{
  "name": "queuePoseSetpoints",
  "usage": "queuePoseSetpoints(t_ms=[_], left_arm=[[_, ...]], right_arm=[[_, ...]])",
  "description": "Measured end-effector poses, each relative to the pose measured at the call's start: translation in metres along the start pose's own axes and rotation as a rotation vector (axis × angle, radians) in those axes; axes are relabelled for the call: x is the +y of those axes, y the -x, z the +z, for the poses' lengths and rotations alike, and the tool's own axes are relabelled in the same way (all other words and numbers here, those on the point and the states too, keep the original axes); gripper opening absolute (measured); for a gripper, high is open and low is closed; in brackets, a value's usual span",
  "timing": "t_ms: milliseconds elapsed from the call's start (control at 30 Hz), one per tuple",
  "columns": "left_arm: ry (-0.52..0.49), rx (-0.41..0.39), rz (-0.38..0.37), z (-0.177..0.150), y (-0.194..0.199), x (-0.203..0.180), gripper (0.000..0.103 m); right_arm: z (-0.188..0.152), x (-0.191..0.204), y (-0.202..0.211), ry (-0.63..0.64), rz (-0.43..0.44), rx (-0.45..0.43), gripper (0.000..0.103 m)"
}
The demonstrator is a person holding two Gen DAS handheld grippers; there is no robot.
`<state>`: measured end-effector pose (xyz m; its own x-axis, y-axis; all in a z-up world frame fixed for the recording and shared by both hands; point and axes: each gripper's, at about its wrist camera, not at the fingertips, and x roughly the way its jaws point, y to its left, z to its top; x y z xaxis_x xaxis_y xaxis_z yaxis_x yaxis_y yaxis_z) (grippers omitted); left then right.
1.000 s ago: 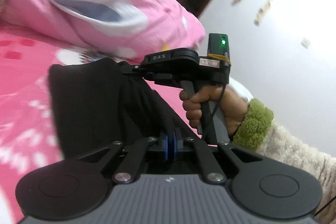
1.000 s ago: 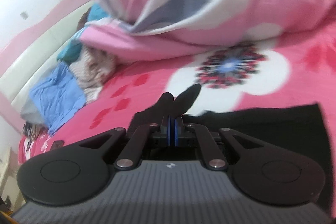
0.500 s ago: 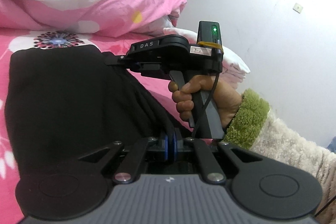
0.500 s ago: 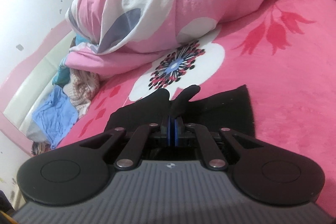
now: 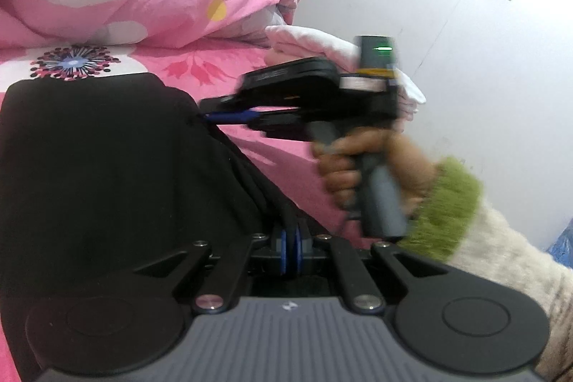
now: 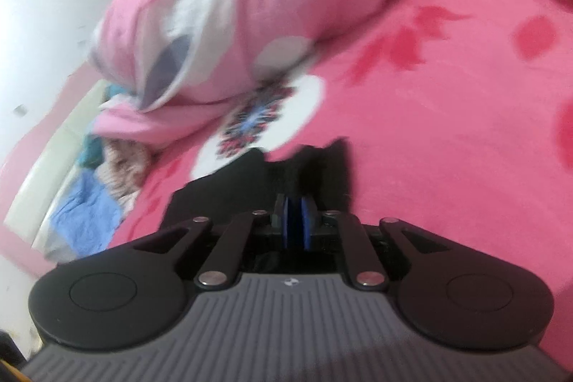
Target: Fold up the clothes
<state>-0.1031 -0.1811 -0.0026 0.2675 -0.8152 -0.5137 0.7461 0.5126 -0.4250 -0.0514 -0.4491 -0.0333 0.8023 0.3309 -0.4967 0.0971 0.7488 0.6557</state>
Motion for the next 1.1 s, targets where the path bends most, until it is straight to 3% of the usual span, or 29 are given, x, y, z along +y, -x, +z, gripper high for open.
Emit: queuePoseSetpoints(t_ms=[100,200,267,300,367,400,533,633,833,933,1100], left_arm=[[-0.02,0.022,0.001,0.002,-0.009,-0.004,0.006],[-0.034,0.054,0.001,0.003,-0.024,-0.008,0.01],[-0.049,0.057,-0.001,0.0,-0.032,-0.01,0.036],[-0.05,0.047,-0.012,-0.001,-0.03,-0.012,0.041],[-0.05,0.029,-0.029,-0.004,-0.022,-0.017,0.064],[-0.056,0.017,-0.03,-0.004,-0.014,-0.021,0.067],[-0.041,-0.004,0.007,-0.004,0.025,-0.023,0.068],[-0.012,-0.012,0.057,-0.005,0.067,-0.013,0.068],[-0.072,0.017,0.324,-0.029,0.137,-0.002,0.067],[-0.063,0.011,0.39,-0.048,0.149,0.0,0.063],[-0.136,-0.033,0.479,-0.061,0.153,-0.004,0.055]], right_arm=[[-0.006,-0.002,0.053,-0.03,-0.005,-0.082,0.029],[-0.026,-0.003,0.118,-0.008,-0.053,-0.165,0.035],[-0.051,-0.008,0.154,-0.031,-0.087,-0.196,0.04],[-0.065,-0.01,0.169,-0.049,-0.098,-0.207,0.042],[-0.093,-0.014,0.191,-0.089,-0.109,-0.227,0.042],[-0.107,-0.016,0.197,-0.112,-0.104,-0.235,0.042],[-0.161,-0.021,0.214,-0.208,-0.074,-0.264,0.042],[-0.179,-0.015,0.203,-0.24,-0.02,-0.269,0.042],[-0.18,0.013,0.173,-0.133,0.052,-0.247,0.042],[-0.173,0.024,0.16,-0.072,0.025,-0.246,0.041],[-0.163,0.03,0.151,-0.053,-0.012,-0.232,0.028]])
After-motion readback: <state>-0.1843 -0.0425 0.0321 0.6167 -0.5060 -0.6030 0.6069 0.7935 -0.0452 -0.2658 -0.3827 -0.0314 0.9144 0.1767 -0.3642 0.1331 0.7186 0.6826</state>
